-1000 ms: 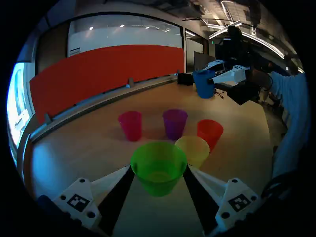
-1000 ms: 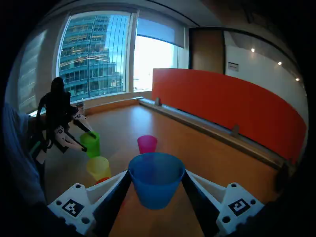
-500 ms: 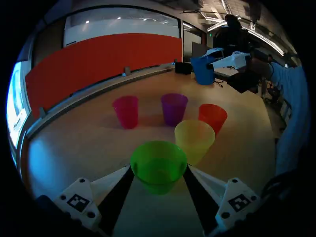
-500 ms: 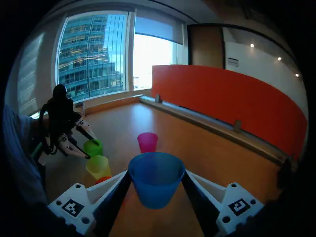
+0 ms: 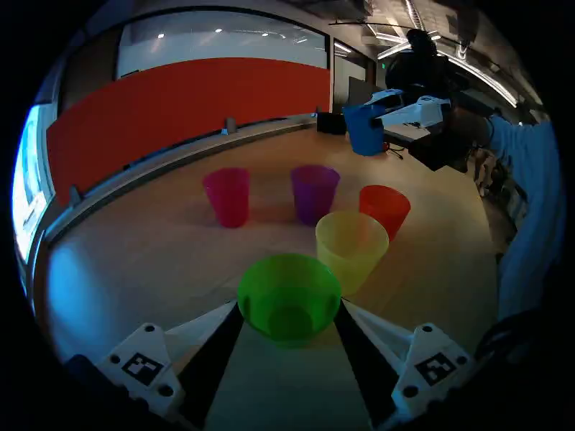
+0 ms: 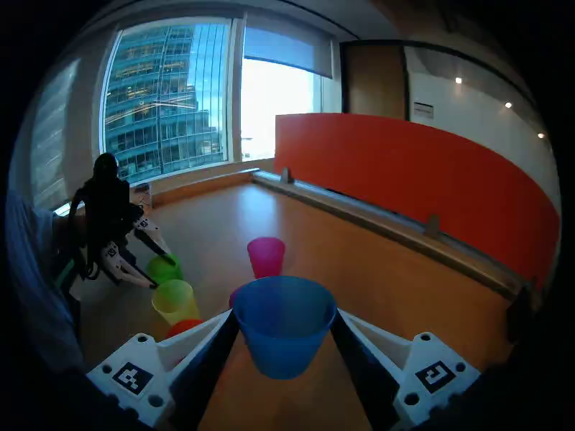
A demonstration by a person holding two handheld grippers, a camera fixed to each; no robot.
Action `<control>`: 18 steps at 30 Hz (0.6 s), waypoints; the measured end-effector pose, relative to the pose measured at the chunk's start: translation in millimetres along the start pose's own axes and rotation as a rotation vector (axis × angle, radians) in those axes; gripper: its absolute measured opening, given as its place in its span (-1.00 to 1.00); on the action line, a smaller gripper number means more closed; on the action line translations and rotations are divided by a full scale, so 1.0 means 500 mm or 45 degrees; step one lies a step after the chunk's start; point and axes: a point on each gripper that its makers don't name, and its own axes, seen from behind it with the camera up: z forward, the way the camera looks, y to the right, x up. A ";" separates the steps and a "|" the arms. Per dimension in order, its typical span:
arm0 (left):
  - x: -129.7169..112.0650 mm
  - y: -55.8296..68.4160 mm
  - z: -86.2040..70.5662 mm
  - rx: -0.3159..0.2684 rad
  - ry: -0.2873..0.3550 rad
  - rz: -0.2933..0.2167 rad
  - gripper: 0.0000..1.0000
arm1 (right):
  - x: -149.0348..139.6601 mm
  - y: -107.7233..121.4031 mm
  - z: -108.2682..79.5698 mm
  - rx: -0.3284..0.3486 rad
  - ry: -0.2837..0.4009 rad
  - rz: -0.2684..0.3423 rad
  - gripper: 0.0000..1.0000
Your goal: Pour water
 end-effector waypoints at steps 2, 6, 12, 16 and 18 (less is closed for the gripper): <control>0.000 0.000 0.000 0.001 -0.001 0.001 0.73 | 0.000 -0.001 0.002 0.002 0.000 0.001 0.82; 0.001 -0.002 -0.003 0.005 0.000 -0.004 0.80 | -0.003 -0.005 0.007 0.005 -0.003 0.001 0.82; -0.005 0.002 -0.013 -0.006 -0.007 -0.013 1.00 | -0.024 -0.005 0.019 0.003 -0.026 -0.002 0.82; -0.012 0.002 -0.021 -0.001 -0.010 -0.015 1.00 | -0.046 -0.004 0.029 0.001 -0.046 0.000 0.83; -0.017 0.002 -0.026 0.004 -0.015 -0.017 0.99 | -0.059 -0.002 0.035 -0.001 -0.058 -0.001 0.82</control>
